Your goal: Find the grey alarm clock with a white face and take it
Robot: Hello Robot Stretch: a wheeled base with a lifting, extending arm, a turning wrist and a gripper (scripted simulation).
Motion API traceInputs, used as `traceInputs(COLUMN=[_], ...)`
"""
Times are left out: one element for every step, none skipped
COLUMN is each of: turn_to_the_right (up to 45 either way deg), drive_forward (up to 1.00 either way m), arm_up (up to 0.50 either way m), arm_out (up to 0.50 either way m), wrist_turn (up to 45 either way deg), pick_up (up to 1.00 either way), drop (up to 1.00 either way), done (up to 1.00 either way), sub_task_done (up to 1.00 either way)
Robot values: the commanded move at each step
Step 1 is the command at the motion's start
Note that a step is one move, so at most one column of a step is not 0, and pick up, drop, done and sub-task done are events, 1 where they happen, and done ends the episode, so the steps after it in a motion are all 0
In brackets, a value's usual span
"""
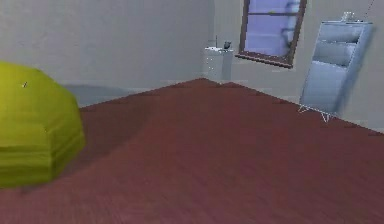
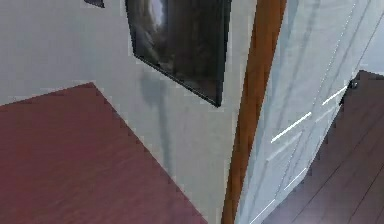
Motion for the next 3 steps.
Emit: traceInputs(turn_to_the_right=[9.0,0.0,0.0], drive_forward=[0.0,1.0,1.0], arm_up=[0.0,0.0,0.0], arm_out=[0.0,0.0,0.0], wrist_turn=[0.0,0.0,0.0], pick_up=[0.0,0.0,0.0], drop=[0.0,0.0,0.0], done=[0.0,0.0,0.0], sub_task_done=[0.0,0.0,0.0])
